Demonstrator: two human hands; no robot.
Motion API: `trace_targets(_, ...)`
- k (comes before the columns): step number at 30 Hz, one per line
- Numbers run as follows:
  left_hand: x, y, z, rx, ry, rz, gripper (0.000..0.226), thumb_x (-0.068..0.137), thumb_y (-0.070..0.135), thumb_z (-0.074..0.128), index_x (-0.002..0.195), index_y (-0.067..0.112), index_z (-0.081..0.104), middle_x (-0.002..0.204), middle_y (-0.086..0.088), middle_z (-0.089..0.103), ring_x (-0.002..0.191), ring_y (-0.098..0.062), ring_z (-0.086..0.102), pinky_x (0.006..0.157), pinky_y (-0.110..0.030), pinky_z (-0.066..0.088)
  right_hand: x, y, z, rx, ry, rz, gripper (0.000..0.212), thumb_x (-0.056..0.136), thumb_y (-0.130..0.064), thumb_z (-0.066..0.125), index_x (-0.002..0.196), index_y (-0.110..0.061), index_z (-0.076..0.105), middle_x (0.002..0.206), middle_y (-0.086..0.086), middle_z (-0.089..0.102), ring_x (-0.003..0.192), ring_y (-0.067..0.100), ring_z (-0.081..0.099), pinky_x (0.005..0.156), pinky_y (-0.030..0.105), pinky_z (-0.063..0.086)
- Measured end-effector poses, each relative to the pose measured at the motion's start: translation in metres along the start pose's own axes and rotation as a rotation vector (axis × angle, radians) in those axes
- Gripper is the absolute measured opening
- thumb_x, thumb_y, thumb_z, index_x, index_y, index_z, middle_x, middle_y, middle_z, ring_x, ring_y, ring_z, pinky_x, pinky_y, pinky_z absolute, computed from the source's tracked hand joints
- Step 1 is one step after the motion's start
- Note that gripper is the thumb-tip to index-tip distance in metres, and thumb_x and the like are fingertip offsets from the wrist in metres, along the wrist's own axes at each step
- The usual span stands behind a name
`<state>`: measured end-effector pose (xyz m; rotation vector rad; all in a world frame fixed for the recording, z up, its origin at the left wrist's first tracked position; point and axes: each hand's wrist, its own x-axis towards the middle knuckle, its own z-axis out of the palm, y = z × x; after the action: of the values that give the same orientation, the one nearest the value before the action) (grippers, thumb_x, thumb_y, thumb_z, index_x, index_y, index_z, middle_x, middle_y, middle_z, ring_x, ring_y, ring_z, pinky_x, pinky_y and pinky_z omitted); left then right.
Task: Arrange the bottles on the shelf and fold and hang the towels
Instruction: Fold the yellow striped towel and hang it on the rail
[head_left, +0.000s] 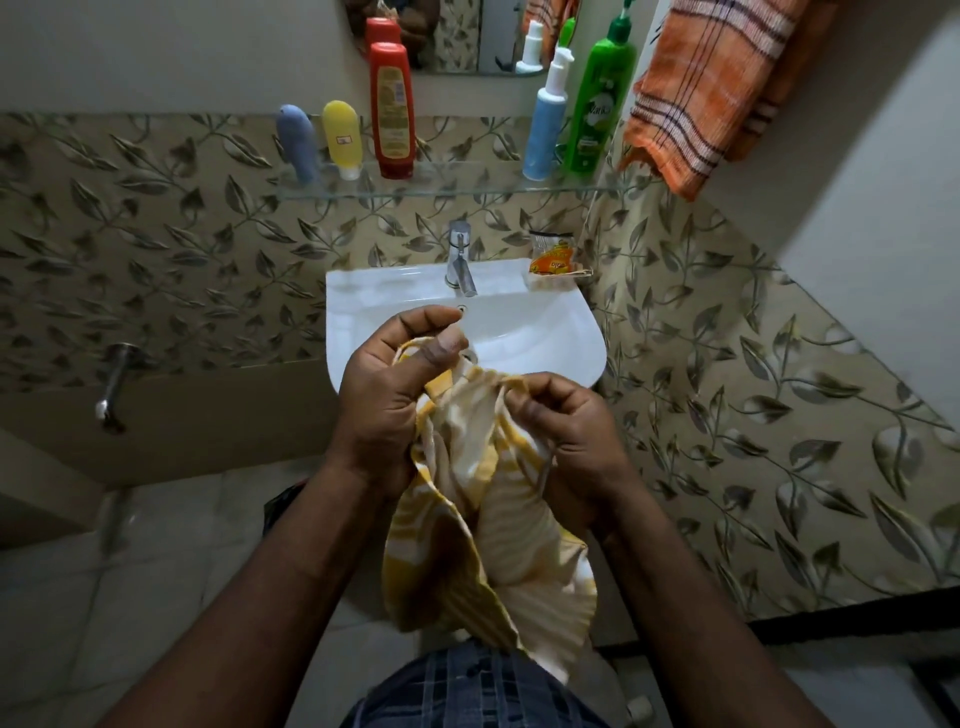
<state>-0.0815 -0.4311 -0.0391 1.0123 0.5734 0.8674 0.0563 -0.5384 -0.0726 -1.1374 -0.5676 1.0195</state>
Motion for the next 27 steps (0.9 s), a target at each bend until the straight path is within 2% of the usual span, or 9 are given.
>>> trace_targets(3, 0.002, -0.006, -0.009, 0.249, -0.009, 0.042, 0.027, 0.081, 0.033, 0.085, 0.103, 0.020, 0.076, 0.087, 0.007, 0.071, 0.071, -0.007, 0.063, 0.066, -0.026, 0.053, 0.000, -0.008, 0.001, -0.055, 0.062, -0.148, 0.006, 0.080, -0.016, 0.077, 0.082, -0.021, 0.080, 0.083, 0.003, 0.076, 0.079, 0.017, 0.071, 0.072, 0.032, 0.059)
trace_targets(5, 0.001, -0.009, -0.011, 0.366, -0.078, 0.006, 0.038, 0.075, 0.045, 0.089, 0.106, 0.025, 0.079, 0.098, 0.005, 0.074, 0.085, -0.012, 0.069, 0.075, -0.033, 0.057, -0.001, -0.012, 0.003, -0.119, 0.089, -0.235, 0.005, 0.082, -0.013, 0.077, 0.084, -0.017, 0.078, 0.085, 0.006, 0.077, 0.080, 0.019, 0.073, 0.072, 0.031, 0.060)
trace_targets(7, -0.001, -0.009, -0.010, 0.425, -0.150, -0.018, 0.039, 0.073, 0.043, 0.093, 0.105, 0.025, 0.080, 0.104, 0.000, 0.077, 0.096, -0.021, 0.073, 0.083, -0.041, 0.061, -0.001, -0.015, 0.005, -0.205, 0.105, -0.307, 0.007, 0.085, -0.007, 0.078, 0.091, -0.011, 0.075, 0.088, 0.008, 0.078, 0.084, 0.022, 0.074, 0.075, 0.033, 0.060)
trace_targets(9, -0.004, -0.008, -0.006, 0.474, -0.172, 0.016, 0.029, 0.076, 0.032, 0.091, 0.101, 0.023, 0.081, 0.099, -0.002, 0.079, 0.092, -0.021, 0.075, 0.081, -0.038, 0.063, -0.001, -0.016, 0.008, -0.229, 0.136, -0.347, 0.010, 0.086, -0.001, 0.078, 0.094, -0.007, 0.073, 0.090, 0.009, 0.078, 0.085, 0.022, 0.075, 0.075, 0.033, 0.060)
trace_targets(12, -0.001, -0.010, -0.005, 0.446, -0.097, 0.033, 0.005, 0.084, 0.025, 0.086, 0.086, 0.024, 0.082, 0.091, -0.002, 0.079, 0.083, -0.020, 0.075, 0.075, -0.040, 0.061, -0.001, -0.016, 0.010, -0.132, 0.211, -0.351, 0.013, 0.083, -0.008, 0.079, 0.094, -0.007, 0.071, 0.093, 0.011, 0.077, 0.087, 0.022, 0.073, 0.078, 0.035, 0.061)
trace_targets(15, 0.005, -0.013, -0.010, 0.329, 0.050, -0.011, 0.010, 0.090, 0.023, 0.081, 0.081, 0.026, 0.079, 0.083, 0.000, 0.075, 0.075, -0.019, 0.068, 0.075, -0.042, 0.057, -0.001, -0.017, 0.003, 0.090, 0.265, -0.257, 0.016, 0.082, -0.018, 0.074, 0.094, -0.008, 0.069, 0.104, 0.015, 0.075, 0.094, 0.022, 0.070, 0.082, 0.035, 0.059)
trace_targets(18, 0.004, -0.017, -0.009, 0.301, 0.109, 0.008, 0.012, 0.096, 0.024, 0.074, 0.085, 0.024, 0.074, 0.075, 0.002, 0.066, 0.067, -0.016, 0.058, 0.069, -0.039, 0.053, -0.005, -0.015, 0.001, 0.071, 0.234, -0.169, 0.024, 0.084, -0.025, 0.070, 0.097, -0.005, 0.069, 0.097, 0.014, 0.071, 0.086, 0.021, 0.066, 0.077, 0.038, 0.057)
trace_targets(22, -0.002, -0.022, 0.005, 0.320, 0.113, 0.031, 0.008, 0.099, 0.018, 0.069, 0.094, 0.022, 0.074, 0.082, 0.005, 0.073, 0.075, -0.016, 0.067, 0.071, -0.036, 0.057, -0.014, -0.012, 0.019, -0.041, 0.162, -0.220, 0.017, 0.090, -0.019, 0.070, 0.098, -0.004, 0.069, 0.089, 0.010, 0.071, 0.081, 0.019, 0.065, 0.072, 0.031, 0.058)
trace_targets(27, -0.012, -0.025, 0.013, 0.293, 0.057, 0.024, 0.007, 0.098, 0.023, 0.072, 0.094, 0.022, 0.077, 0.091, -0.004, 0.077, 0.082, -0.020, 0.072, 0.075, -0.040, 0.061, -0.012, -0.019, 0.021, -0.004, 0.214, -0.182, 0.011, 0.096, 0.000, 0.067, 0.106, -0.004, 0.070, 0.087, 0.010, 0.075, 0.080, 0.019, 0.072, 0.073, 0.033, 0.059)
